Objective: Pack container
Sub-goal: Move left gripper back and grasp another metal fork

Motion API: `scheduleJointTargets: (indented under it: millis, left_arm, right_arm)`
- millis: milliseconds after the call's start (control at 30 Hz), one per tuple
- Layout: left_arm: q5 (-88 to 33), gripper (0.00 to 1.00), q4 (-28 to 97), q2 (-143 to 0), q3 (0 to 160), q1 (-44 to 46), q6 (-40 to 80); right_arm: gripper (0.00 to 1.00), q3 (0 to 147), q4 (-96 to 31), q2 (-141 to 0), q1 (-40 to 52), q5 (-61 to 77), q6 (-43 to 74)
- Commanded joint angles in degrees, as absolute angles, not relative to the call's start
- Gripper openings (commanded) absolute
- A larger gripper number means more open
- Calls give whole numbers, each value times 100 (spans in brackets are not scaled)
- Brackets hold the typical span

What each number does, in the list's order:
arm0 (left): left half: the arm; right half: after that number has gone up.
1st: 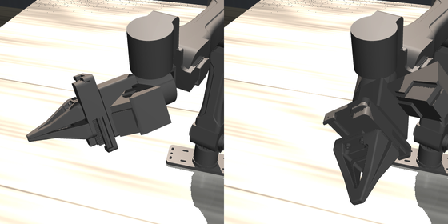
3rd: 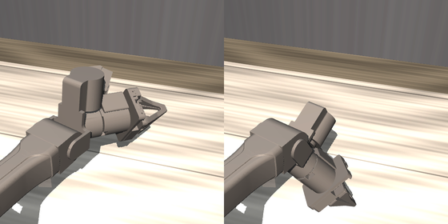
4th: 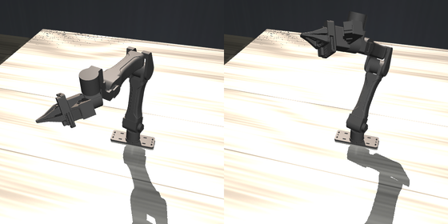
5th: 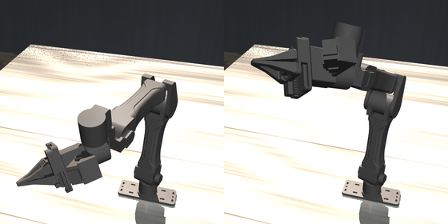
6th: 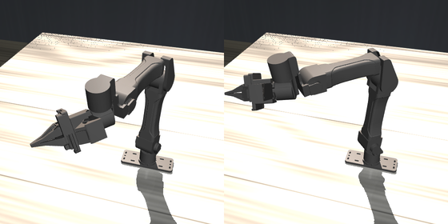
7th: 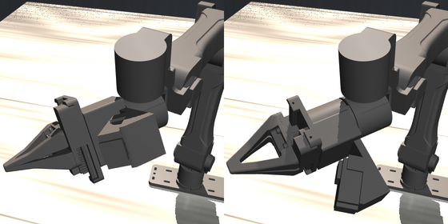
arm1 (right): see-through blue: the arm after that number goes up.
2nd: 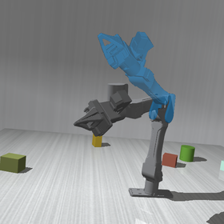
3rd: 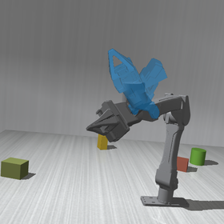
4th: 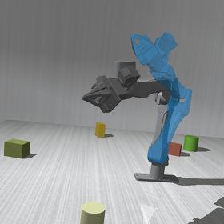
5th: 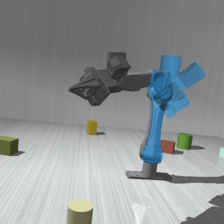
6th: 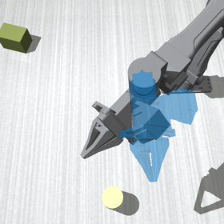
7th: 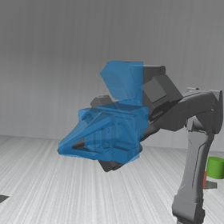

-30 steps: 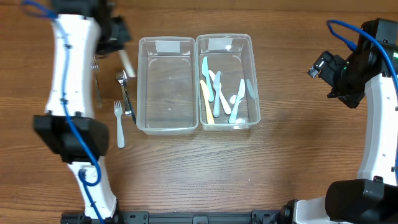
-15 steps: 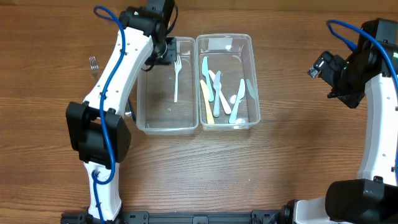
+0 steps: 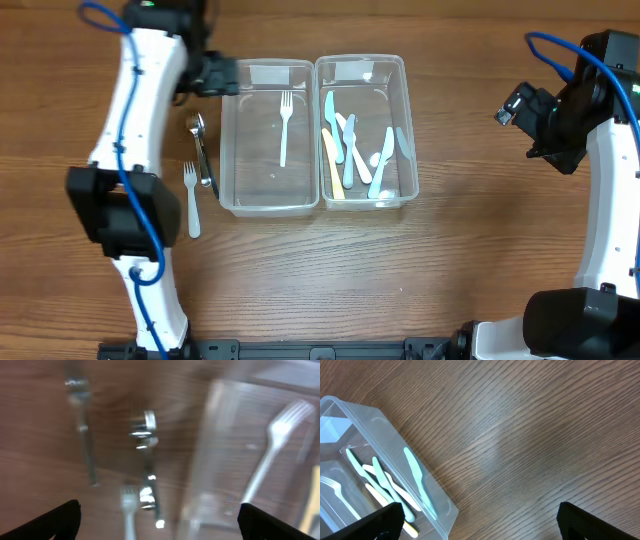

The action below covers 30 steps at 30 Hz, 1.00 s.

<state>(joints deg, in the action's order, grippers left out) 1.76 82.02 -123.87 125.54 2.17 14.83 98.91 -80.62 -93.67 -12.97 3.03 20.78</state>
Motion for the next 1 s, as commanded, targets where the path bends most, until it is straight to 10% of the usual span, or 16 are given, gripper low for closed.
scheduleJointTargets:
  millis: [0,967]
  left_arm:
    - [-119,92,8322,-12532,12634,-582,1479]
    - [-45,71,7432,-14250,12079,-1197,263]
  right_arm:
    - [100,9863,-8051,-9356,-1286,316,2088]
    - [100,9863,-8027,-9356,-1288,316,2108]
